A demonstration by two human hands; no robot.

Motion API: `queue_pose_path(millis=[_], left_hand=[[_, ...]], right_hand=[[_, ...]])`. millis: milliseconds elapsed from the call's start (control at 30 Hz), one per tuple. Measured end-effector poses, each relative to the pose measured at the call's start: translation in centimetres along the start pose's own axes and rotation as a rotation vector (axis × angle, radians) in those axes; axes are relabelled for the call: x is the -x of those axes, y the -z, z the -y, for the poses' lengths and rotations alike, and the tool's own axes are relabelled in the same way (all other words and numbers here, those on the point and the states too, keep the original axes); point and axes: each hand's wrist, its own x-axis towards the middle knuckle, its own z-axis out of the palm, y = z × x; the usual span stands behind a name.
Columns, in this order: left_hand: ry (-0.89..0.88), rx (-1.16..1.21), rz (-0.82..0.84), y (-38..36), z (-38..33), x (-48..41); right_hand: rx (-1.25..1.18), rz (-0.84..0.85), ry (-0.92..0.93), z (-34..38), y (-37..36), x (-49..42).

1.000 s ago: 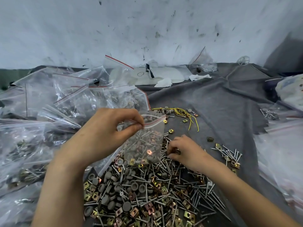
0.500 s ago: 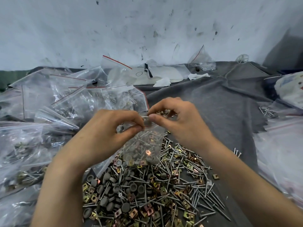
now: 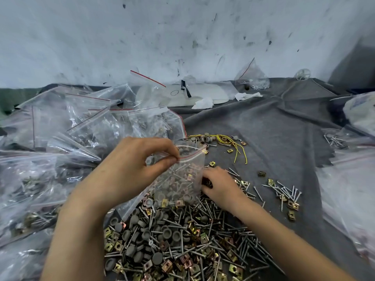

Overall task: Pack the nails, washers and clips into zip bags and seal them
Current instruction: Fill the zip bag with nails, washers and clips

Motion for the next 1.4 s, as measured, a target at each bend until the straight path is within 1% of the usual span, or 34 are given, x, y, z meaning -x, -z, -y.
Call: queue_pose_path(millis=[67,133,233,300,367,400,500,567,600,667,733,767,833,900,933,967,1000,1067,1133,1233,1400], left_hand=[[-0.001,0.004,-0.003,0.0,0.0,0.1],[-0.005,0.011,-0.001,0.0,0.0,0.0],[0.0,0.01,-0.006,-0.1,0.0,0.0],[0.003,0.005,-0.004,-0.1,-0.1,0.0],[0.003,0.001,-0.004,0.0,-0.2,0.0],[0.002,-0.005,-0.003,0.0,-0.2,0.0],[-0.002,-0.019,-0.002,0.0,-0.2,0.1],[-0.007,-0.024,-0.004,0.0,-0.2,0.0],[-0.011,-0.028,-0.004,-0.1,-0.2,0.0],[-0.021,-0.039,0.0,-0.1,-0.3,-0.1],[-0.024,-0.041,0.002,-0.2,-0.3,-0.1],[-0.022,-0.035,0.002,-0.2,-0.3,-0.1],[-0.015,-0.013,-0.005,-0.1,-0.1,0.0],[-0.006,0.013,-0.02,0.0,0.0,0.1],[-0.004,0.02,-0.026,0.1,0.0,0.2],[-0.004,0.022,-0.029,0.1,0.1,0.2],[-0.005,0.021,-0.031,0.2,0.1,0.3],[-0.006,0.019,-0.031,0.3,0.2,0.3],[-0.002,0.022,-0.034,0.4,0.3,0.3],[0.014,0.026,-0.046,0.5,0.4,0.3],[0.025,0.027,-0.044,0.5,0.6,0.3]], right_hand=[[-0.02,0.003,0.019,0.0,0.0,0.0],[-0.106,-0.028,0.009,0.0,0.1,0.1],[-0.411,-0.133,-0.07,1.0,1.6,0.1],[-0.664,-0.216,-0.073,2.0,3.4,0.1],[-0.883,-0.275,-0.005,3.4,5.4,0.2],[-0.948,-0.295,0.036,4.0,6.4,0.3],[-1.05,-0.339,0.143,5.4,8.3,0.8],[-1.09,-0.301,0.206,5.8,9.2,1.2],[-1.069,-0.269,0.23,6.1,9.5,1.5],[-0.885,-0.228,0.262,6.3,9.8,1.7],[-0.638,-0.248,0.29,6.4,9.6,1.6],[-0.584,-0.276,0.298,6.2,9.4,1.5],[-0.642,-0.369,0.263,5.7,8.9,1.1],[-0.718,-0.474,0.134,4.9,8.0,0.4],[-0.688,-0.48,0.059,4.3,7.3,0.0],[-0.606,-0.439,0.002,3.8,6.4,-0.3],[-0.511,-0.362,-0.033,3.4,5.4,-0.6],[-0.357,-0.204,-0.046,2.5,3.3,-0.8],[-0.232,-0.13,-0.026,2.0,1.5,-0.8],[-0.167,-0.097,-0.031,2.2,-0.3,-1.1],[-0.083,-0.109,-0.011,3.1,-1.0,-1.5]])
